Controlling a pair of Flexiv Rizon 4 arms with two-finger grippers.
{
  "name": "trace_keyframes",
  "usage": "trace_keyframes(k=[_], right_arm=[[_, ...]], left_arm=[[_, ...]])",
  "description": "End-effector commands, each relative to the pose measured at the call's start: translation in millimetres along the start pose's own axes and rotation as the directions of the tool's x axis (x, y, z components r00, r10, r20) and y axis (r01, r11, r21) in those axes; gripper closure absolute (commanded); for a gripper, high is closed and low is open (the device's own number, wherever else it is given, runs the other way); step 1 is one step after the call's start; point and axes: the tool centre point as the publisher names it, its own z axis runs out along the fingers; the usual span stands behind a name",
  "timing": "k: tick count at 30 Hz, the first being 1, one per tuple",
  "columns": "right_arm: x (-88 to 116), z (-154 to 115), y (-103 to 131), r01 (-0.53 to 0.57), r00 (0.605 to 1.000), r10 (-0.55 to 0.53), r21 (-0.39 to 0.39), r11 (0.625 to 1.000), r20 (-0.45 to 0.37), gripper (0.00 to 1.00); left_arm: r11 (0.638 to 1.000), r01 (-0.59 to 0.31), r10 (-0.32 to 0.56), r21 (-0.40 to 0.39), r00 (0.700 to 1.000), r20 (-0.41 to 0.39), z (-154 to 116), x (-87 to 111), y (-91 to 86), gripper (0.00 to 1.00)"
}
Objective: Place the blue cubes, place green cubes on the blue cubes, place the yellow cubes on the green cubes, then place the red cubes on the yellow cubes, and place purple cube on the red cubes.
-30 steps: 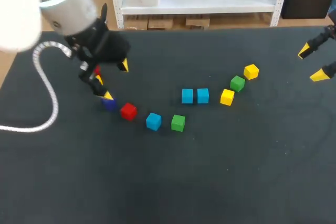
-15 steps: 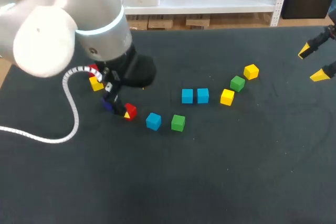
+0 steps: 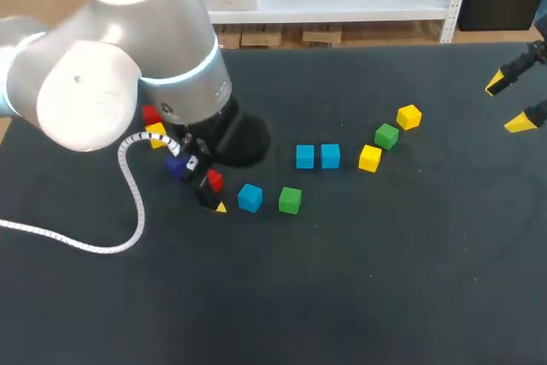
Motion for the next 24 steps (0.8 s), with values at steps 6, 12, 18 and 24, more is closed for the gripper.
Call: trace_keyframes(k=[6,12,18,24], right_arm=[[0.4,0.4,-0.6,0.001,1.000,-0.001,0.000,1.000,0.002,0.00],[0.4,0.4,-0.6,0.001,1.000,-0.001,0.000,1.000,0.002,0.00],[0.4,0.4,-0.6,0.001,1.000,-0.001,0.000,1.000,0.002,0.00],[0.4,0.4,-0.6,0.001,1.000,-0.001,0.000,1.000,0.002,0.00]], left_arm=[[0.999,-0.018,0.018,0.046,1.000,0.011,13.4,-4.9,5.9,0.00],[0.998,-0.025,0.024,0.061,1.000,0.017,21.1,-7.6,8.6,0.00],[0.997,-0.038,0.037,0.070,0.999,0.016,28.9,-10.2,12.1,0.00],[0.995,-0.037,0.036,0.088,0.999,0.012,36.8,-6.0,15.3,0.00]])
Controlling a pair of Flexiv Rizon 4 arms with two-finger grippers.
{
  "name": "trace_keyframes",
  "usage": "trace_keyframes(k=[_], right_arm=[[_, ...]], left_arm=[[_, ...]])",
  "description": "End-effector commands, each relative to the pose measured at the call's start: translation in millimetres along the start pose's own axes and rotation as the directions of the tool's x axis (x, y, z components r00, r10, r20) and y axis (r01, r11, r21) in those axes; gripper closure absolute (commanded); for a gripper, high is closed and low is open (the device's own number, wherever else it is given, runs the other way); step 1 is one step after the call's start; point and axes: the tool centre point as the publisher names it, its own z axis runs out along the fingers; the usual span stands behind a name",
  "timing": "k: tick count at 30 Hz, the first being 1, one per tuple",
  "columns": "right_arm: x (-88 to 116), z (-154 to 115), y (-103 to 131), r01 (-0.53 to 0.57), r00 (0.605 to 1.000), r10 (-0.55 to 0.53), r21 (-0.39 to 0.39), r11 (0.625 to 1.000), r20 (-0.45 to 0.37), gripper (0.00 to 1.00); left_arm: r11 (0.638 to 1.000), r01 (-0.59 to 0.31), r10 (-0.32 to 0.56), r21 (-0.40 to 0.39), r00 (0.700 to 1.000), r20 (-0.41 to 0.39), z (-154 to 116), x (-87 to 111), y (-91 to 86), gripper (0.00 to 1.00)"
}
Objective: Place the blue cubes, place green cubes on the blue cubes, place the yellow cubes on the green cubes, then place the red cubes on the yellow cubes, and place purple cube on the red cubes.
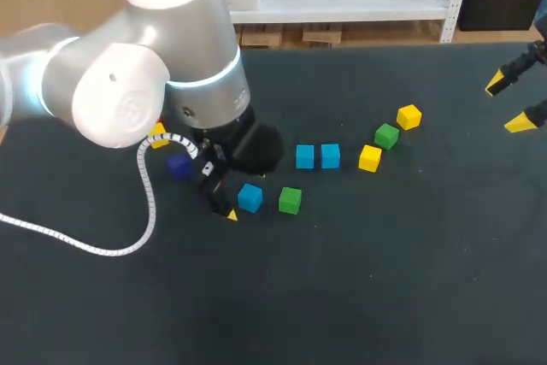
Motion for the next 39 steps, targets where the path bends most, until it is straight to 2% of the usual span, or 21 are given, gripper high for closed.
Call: trace_keyframes(k=[1,10,21,23,25,26,31,33,36,39], right_arm=[[0.3,0.3,-0.6,0.001,1.000,-0.001,-0.001,1.000,0.002,0.00],[0.3,0.3,-0.6,0.001,1.000,-0.001,-0.001,1.000,0.002,0.00],[0.3,0.3,-0.6,0.001,1.000,-0.001,-0.001,1.000,0.002,0.00],[0.3,0.3,-0.6,0.001,1.000,-0.001,-0.001,1.000,0.002,0.00],[0.3,0.3,-0.6,0.001,1.000,-0.001,-0.001,1.000,0.002,0.00],[0.3,0.3,-0.6,0.001,1.000,-0.001,-0.001,1.000,0.002,0.00],[0.3,0.3,-0.6,0.001,1.000,-0.001,-0.001,1.000,0.002,0.00],[0.3,0.3,-0.6,0.001,1.000,-0.001,-0.001,1.000,0.002,0.00],[0.3,0.3,-0.6,0.001,1.000,-0.001,-0.001,1.000,0.002,0.00],[0.3,0.3,-0.6,0.001,1.000,-0.001,-0.001,1.000,0.002,0.00]], left_arm=[[1.000,0.002,-0.002,0.021,1.000,-0.004,6.6,4.7,8.9,0.00],[0.997,0.056,-0.055,0.057,0.998,-0.019,14.3,19.6,12.7,0.00],[0.998,0.033,-0.032,0.059,0.999,-0.008,12.8,12.5,15.1,0.02],[0.998,0.028,-0.028,0.062,1.000,-0.008,12.9,10.8,14.6,0.09],[0.998,0.026,-0.025,0.063,1.000,-0.006,12.7,9.7,13.7,0.43],[0.998,0.025,-0.025,0.064,1.000,-0.005,12.7,9.1,13.2,0.51],[0.997,0.028,-0.028,0.074,1.000,-0.001,13.2,7.6,11.7,0.58],[0.997,0.029,-0.029,0.074,1.000,0.001,13.2,7.5,11.6,0.69],[0.997,0.031,-0.031,0.074,1.000,-0.001,12.9,7.4,11.9,1.00],[0.997,0.037,-0.037,0.070,0.999,-0.002,10.5,8.6,12.5,1.00]])
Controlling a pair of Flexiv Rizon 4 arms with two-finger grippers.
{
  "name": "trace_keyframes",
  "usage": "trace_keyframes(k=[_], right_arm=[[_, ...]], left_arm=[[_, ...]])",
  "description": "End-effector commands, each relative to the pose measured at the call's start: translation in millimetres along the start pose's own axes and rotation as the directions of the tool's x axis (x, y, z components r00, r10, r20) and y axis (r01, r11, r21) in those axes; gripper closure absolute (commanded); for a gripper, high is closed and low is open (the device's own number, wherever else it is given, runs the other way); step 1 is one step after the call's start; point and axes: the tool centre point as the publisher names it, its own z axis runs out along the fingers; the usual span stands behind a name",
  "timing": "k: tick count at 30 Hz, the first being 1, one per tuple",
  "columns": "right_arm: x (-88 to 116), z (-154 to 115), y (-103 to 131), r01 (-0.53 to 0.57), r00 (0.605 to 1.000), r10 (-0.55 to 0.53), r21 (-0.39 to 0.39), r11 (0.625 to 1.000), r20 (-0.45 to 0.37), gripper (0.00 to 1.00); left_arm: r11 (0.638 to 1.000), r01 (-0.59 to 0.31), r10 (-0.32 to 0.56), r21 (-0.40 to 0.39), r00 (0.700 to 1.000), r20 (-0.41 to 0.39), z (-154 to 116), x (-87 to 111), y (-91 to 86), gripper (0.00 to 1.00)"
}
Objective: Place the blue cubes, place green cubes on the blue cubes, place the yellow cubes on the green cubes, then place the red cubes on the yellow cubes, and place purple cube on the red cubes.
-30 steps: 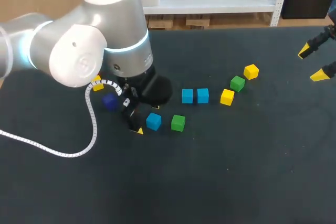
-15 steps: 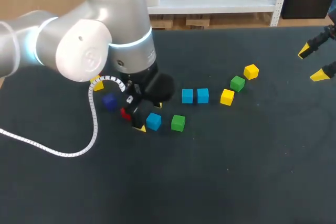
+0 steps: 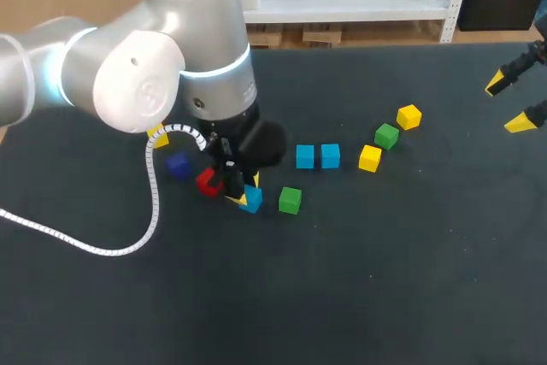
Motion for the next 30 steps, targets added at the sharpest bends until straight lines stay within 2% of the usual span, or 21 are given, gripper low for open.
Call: trace_keyframes(k=[1,6,12,18,30], right_arm=[[0.2,0.3,-0.6,0.001,1.000,-0.001,-0.001,1.000,0.002,0.00],[0.2,0.3,-0.6,0.001,1.000,-0.001,-0.001,1.000,0.002,0.00],[0.2,0.3,-0.6,0.001,1.000,-0.001,-0.001,1.000,0.002,0.00],[0.2,0.3,-0.6,0.001,1.000,-0.001,-0.001,1.000,0.002,0.00],[0.2,0.3,-0.6,0.001,1.000,-0.001,-0.001,1.000,0.002,0.00]], left_arm=[[1.000,0.008,-0.008,-0.003,1.000,-0.001,-4.8,1.9,2.4,1.00],[0.997,0.060,-0.059,-0.041,0.998,0.009,-19.7,8.4,9.2,1.00],[0.983,0.160,-0.158,-0.093,0.987,0.033,-35.4,18.6,25.6,1.00],[0.963,0.254,-0.250,-0.089,0.967,0.055,-39.6,22.8,42.0,1.00],[0.959,0.260,-0.259,-0.110,0.966,0.020,-40.6,15.1,65.9,1.00]])
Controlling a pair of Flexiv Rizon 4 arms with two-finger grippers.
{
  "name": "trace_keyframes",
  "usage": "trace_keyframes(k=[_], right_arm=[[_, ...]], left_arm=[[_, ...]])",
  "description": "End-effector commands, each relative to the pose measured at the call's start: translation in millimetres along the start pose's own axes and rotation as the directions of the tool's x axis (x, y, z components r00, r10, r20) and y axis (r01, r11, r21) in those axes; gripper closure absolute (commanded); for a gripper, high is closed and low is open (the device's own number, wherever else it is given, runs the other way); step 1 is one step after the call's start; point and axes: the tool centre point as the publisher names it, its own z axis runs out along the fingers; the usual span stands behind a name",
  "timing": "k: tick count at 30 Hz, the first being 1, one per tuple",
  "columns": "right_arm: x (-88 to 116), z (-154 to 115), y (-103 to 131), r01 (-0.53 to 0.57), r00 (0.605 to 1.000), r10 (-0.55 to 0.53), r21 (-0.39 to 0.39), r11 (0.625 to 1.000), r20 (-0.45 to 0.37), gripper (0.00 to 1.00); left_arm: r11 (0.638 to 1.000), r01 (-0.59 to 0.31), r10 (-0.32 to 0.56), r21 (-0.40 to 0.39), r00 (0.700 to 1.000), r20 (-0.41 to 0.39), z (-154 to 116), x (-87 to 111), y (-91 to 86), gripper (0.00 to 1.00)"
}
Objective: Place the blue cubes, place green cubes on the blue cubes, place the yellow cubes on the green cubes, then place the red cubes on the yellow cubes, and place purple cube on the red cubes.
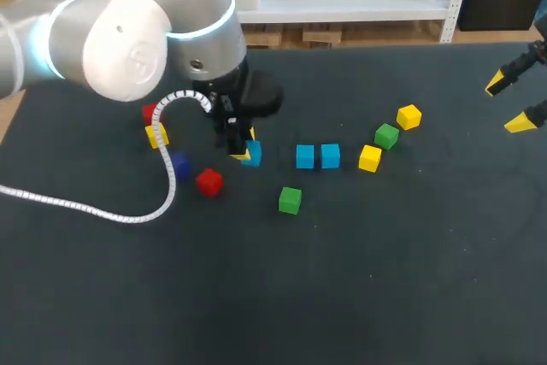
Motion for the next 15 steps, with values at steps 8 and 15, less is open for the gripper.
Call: trace_keyframes(k=[8,15], right_arm=[[0.2,0.3,-0.6,0.001,1.000,-0.001,0.000,1.000,0.002,0.00],[0.2,0.3,-0.6,0.001,1.000,-0.001,0.000,1.000,0.002,0.00]], left_arm=[[1.000,0.020,-0.020,0.013,0.999,-0.034,8.0,-8.4,18.8,1.00],[0.999,0.028,-0.027,0.018,0.998,-0.049,10.7,-13.2,25.8,1.00]])
